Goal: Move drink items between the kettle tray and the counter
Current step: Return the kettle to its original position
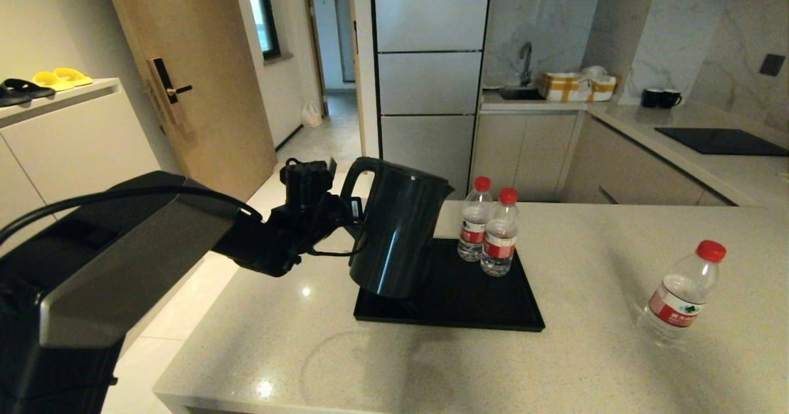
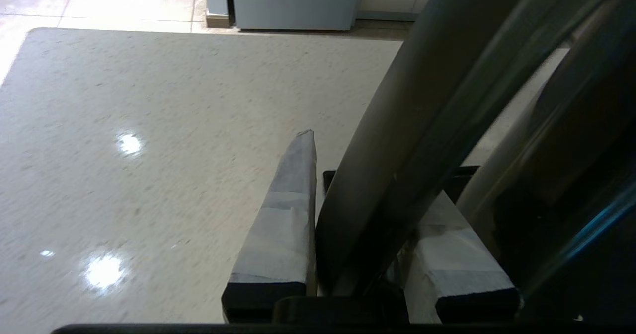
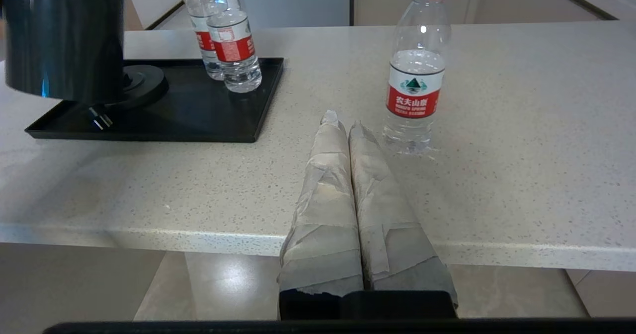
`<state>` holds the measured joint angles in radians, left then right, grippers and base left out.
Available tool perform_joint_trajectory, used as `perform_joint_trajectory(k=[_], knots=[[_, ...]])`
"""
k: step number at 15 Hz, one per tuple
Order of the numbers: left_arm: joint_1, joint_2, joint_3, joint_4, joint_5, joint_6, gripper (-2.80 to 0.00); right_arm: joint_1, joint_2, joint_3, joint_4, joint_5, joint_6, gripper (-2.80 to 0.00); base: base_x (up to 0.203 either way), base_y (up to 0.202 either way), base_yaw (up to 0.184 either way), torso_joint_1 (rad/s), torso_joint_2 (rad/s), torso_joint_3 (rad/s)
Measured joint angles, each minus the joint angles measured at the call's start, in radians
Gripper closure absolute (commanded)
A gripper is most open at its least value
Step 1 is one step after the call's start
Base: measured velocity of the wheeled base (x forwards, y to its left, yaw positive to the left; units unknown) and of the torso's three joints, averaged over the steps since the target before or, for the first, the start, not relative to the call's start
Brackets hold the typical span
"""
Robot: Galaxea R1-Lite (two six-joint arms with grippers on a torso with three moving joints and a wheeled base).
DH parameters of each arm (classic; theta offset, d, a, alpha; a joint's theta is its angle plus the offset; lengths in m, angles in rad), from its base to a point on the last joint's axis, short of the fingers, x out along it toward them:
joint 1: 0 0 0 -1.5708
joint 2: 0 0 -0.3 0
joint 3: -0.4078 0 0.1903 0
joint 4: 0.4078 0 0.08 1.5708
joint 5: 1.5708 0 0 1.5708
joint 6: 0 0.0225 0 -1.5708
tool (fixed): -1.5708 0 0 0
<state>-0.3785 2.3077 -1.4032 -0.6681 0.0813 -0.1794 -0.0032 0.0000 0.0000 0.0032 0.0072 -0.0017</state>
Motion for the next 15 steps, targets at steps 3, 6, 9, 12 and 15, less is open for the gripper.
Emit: perform_joint_trajectory(k=[3, 6, 9, 12, 15], knots=[[-0.001, 0.033, -0.095, 0.052, 0.007, -0.002, 0.00, 0.000, 0.000, 0.000, 0.000, 0.000, 0.000, 0.00, 0.000, 0.000, 0.000, 0.000, 0.00, 0.000], [-0.001, 0.033, -0.129, 0.069, 0.035, -0.003, 0.00, 0.000, 0.000, 0.000, 0.000, 0.000, 0.000, 0.00, 0.000, 0.000, 0.000, 0.000, 0.00, 0.000], [-0.002, 0.000, -0.120, 0.086, 0.038, -0.004, 0.00, 0.000, 0.000, 0.000, 0.000, 0.000, 0.000, 0.00, 0.000, 0.000, 0.000, 0.000, 0.00, 0.000], [-0.012, -0.010, -0.118, 0.080, 0.041, -0.008, 0.00, 0.000, 0.000, 0.000, 0.000, 0.000, 0.000, 0.00, 0.000, 0.000, 0.000, 0.000, 0.00, 0.000], [-0.019, -0.010, -0.112, 0.074, 0.041, -0.010, 0.00, 0.000, 0.000, 0.000, 0.000, 0.000, 0.000, 0.00, 0.000, 0.000, 0.000, 0.000, 0.00, 0.000]])
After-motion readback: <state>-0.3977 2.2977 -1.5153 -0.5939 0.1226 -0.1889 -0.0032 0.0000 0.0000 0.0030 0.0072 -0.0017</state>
